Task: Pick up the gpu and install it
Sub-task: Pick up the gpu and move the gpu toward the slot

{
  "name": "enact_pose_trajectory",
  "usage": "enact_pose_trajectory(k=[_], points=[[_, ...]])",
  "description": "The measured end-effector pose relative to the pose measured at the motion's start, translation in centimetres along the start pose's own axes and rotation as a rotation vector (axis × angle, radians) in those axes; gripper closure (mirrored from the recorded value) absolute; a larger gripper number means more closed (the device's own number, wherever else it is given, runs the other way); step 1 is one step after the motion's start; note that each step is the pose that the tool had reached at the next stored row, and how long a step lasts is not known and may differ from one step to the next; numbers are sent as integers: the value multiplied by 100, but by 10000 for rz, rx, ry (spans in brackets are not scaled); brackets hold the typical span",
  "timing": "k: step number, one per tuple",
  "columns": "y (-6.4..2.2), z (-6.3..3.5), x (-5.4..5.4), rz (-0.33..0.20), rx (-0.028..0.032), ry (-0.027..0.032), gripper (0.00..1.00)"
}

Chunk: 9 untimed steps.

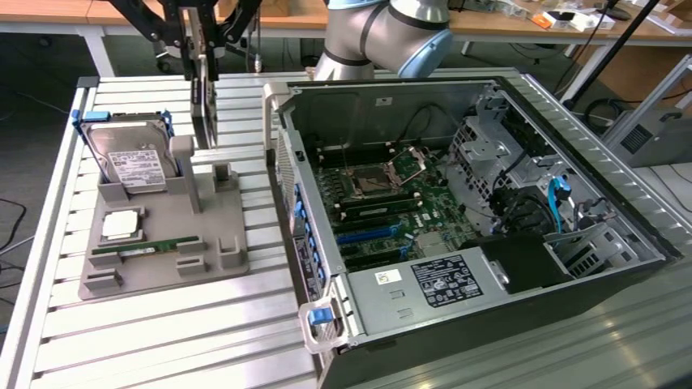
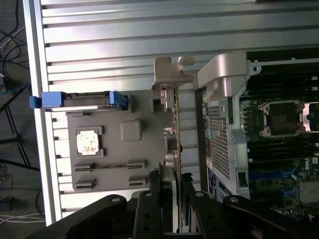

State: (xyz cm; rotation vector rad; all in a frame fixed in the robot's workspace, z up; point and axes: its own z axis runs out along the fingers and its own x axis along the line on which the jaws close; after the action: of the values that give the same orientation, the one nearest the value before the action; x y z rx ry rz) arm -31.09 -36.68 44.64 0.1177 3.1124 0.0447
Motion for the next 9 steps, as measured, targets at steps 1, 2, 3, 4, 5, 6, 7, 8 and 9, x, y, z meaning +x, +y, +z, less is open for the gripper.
enact_pose_trajectory(k=[1, 2, 3, 4, 5, 6, 7, 8, 9], points=[[0, -4, 0, 0, 0, 0, 73], [0, -9, 0, 0, -1, -1, 73], [0, -14, 0, 0, -1, -1, 73], [1, -20, -1, 0, 0, 0, 73], [1, -25, -1, 0, -1, 0, 73], [1, -30, -1, 0, 0, -1, 73], [1, -36, -1, 0, 0, 0, 73], [1, -43, -1, 0, 0, -1, 73], [2, -51, -1, 0, -1, 0, 73]])
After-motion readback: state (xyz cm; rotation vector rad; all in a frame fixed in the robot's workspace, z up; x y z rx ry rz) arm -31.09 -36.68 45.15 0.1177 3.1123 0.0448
